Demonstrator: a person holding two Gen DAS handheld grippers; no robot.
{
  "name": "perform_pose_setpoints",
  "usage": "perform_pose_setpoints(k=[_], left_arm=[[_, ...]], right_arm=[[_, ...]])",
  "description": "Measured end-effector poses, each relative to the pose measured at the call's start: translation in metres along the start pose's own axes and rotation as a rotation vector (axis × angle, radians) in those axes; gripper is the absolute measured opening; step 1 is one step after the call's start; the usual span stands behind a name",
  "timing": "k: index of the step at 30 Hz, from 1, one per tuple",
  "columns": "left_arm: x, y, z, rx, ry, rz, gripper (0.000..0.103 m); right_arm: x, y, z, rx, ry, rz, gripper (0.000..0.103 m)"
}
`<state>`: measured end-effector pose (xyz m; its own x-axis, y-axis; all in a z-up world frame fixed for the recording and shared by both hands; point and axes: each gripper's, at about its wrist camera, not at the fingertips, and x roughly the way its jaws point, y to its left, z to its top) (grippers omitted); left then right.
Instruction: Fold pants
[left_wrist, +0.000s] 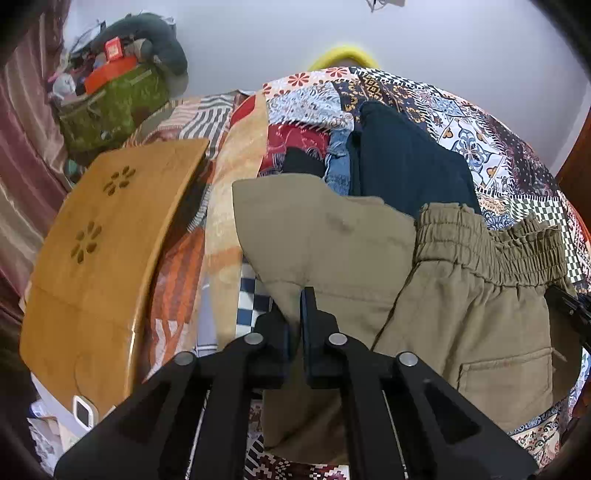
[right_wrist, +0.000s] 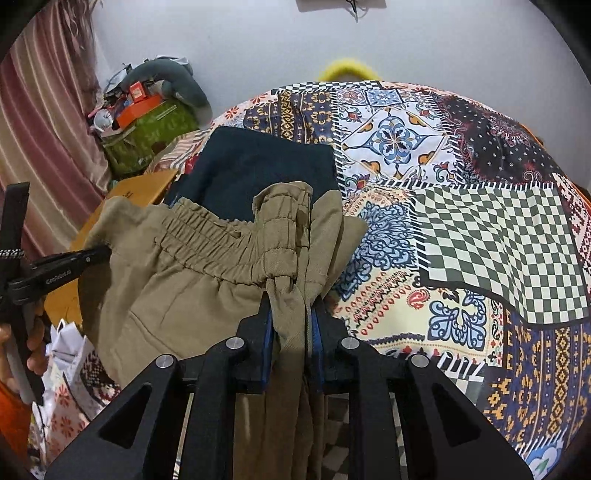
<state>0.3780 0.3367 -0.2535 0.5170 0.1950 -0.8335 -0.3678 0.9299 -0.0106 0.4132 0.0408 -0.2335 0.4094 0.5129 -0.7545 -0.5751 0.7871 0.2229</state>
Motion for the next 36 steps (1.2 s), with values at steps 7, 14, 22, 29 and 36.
perform_pose_setpoints(k=[7, 14, 22, 29, 36], left_arm=[[-0.026, 0.002, -0.017, 0.017, 0.019, -0.006, 0.03], [-0.129, -0.006, -0.03, 0.041, -0.111, -0.096, 0.031], [-0.287, -0.033, -0.065, 0.09, -0.377, -0.148, 0.031], [-0.397, -0.052, -0.128, 0.122, -0.594, -0.159, 0.031], [-0.455, -0.06, -0.191, 0.116, -0.729, -0.13, 0.056]], right_arm=[[-0.028, -0.001, -0.007, -0.01, 0.018, -0.019, 0.023], [-0.118, 0.014, -0.009, -0.036, -0.145, 0.023, 0.023], [-0.254, 0.07, -0.027, -0.149, -0.401, 0.072, 0.022], [-0.338, 0.116, -0.063, -0.233, -0.579, 0.105, 0.022], [-0.377, 0.143, -0.11, -0.217, -0.657, 0.116, 0.04]])
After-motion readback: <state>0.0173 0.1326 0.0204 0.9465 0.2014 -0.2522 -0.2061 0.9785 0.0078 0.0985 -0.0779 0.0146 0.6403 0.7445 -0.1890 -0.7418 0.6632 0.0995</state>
